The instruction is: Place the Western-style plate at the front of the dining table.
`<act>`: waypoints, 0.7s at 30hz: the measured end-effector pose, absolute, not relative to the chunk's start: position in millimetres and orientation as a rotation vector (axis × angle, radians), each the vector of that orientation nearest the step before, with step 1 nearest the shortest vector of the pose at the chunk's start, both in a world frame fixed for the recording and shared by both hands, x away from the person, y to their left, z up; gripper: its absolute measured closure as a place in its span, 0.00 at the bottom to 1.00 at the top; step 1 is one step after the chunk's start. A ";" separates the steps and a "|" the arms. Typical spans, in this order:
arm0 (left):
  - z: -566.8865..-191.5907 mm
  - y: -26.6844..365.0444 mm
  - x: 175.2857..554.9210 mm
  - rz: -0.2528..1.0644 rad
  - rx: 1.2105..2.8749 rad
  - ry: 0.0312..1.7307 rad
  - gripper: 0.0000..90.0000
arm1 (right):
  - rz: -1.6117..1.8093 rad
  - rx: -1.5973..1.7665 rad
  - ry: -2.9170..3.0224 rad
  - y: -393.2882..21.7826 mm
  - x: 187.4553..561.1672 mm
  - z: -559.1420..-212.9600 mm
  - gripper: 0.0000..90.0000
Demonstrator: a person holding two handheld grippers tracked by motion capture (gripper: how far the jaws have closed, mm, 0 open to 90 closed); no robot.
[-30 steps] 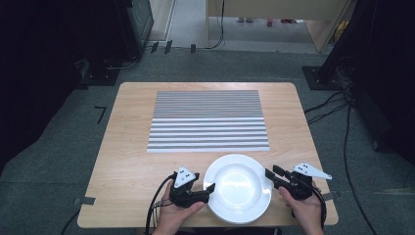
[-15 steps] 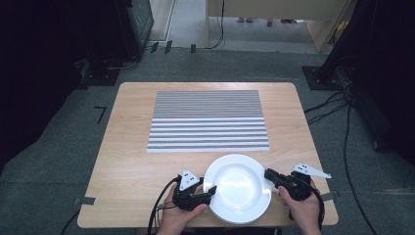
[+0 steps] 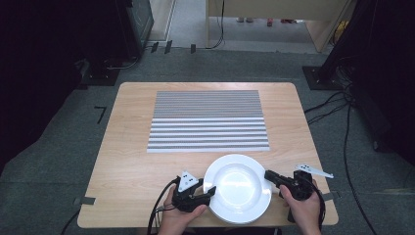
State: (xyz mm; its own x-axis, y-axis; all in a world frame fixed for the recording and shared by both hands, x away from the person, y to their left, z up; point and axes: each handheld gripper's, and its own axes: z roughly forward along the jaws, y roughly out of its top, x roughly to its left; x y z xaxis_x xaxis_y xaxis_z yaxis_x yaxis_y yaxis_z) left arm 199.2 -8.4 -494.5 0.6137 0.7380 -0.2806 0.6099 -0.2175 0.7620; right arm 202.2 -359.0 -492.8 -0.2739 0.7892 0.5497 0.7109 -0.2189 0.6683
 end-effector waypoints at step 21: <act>-496.4 -6.7 199.2 0.154 1.899 1.083 0.49 | 1.588 1.859 1.874 -360.5 201.7 -495.1 0.92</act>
State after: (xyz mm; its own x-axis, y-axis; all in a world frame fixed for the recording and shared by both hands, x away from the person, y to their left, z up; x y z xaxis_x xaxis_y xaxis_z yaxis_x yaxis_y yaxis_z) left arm 199.2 -6.7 -496.4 0.6058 0.7347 -0.3054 0.6201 -0.1955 0.7598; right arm 201.7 -360.5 -495.1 -0.2706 0.7650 0.5845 0.7018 -0.2589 0.6637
